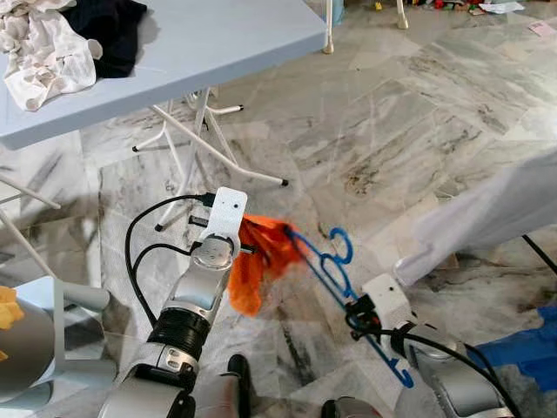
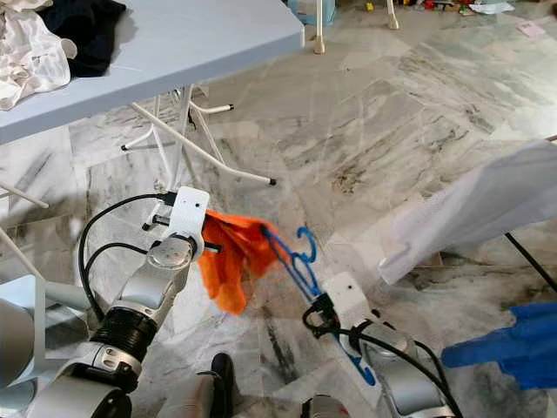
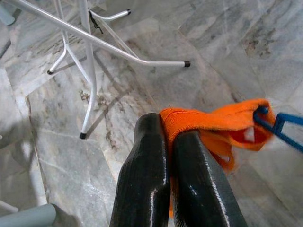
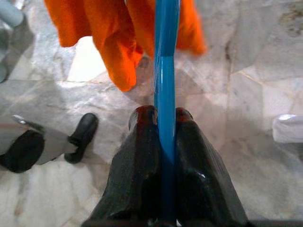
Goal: Hang hanger
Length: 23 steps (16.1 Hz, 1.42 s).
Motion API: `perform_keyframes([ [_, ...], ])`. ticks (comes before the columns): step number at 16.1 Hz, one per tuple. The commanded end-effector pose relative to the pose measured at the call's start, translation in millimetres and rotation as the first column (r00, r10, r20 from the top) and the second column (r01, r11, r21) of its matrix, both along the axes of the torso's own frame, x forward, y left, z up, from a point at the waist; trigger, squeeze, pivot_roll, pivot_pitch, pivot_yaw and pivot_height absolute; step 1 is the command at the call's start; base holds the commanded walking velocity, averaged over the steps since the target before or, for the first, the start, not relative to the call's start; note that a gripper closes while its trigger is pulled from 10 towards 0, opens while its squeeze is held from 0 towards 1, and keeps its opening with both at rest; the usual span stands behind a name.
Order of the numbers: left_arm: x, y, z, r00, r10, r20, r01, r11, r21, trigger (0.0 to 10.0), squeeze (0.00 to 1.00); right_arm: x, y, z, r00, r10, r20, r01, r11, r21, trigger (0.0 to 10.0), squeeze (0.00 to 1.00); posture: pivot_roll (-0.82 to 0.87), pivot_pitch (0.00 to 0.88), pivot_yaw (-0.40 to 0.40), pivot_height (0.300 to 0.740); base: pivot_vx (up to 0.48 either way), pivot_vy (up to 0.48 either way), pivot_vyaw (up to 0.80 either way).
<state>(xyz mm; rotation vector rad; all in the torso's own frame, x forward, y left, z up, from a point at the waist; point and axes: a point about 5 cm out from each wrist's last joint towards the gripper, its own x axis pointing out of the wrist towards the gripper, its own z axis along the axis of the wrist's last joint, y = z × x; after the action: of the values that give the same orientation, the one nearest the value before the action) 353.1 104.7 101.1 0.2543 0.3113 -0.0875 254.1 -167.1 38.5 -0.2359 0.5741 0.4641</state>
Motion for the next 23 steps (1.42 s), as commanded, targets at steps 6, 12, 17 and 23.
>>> perform_keyframes([
  [6, -5.8, -16.6, -6.0, 0.995, -0.104, 0.004, 0.104, 0.995, 0.008, 10.0, 0.00, -0.8, 14.1, -2.3, 0.998, 0.060, -0.010, -0.059, 0.996, 0.064, 10.0, 0.00, -0.09, 0.256, 0.074, 0.740, 0.000, 0.000, 0.00],
  [12, -7.0, -19.8, -7.7, 0.992, -0.123, -0.003, 0.123, 0.992, 0.002, 10.0, 0.00, -17.3, 22.7, -5.6, 0.983, 0.175, -0.061, -0.167, 0.978, 0.124, 10.0, 0.00, -0.10, 0.262, 0.072, 0.740, 0.000, 0.000, 0.00],
  [17, -8.1, -13.3, -6.4, 0.968, -0.252, 0.017, 0.252, 0.959, -0.134, 10.0, 0.00, -19.4, 17.2, -13.4, 0.980, 0.177, -0.089, -0.172, 0.984, 0.052, 10.0, 0.00, -0.09, 0.263, 0.077, 0.740, 0.000, 0.000, 0.00],
  [23, -10.2, -12.4, -0.3, 0.917, -0.391, 0.079, 0.399, 0.907, -0.135, 10.0, 0.00, -25.0, -10.3, -30.4, 0.978, 0.158, -0.135, -0.184, 0.959, -0.215, 10.0, 0.00, -0.10, 0.262, 0.082, 0.740, 0.000, 0.000, 0.00],
])
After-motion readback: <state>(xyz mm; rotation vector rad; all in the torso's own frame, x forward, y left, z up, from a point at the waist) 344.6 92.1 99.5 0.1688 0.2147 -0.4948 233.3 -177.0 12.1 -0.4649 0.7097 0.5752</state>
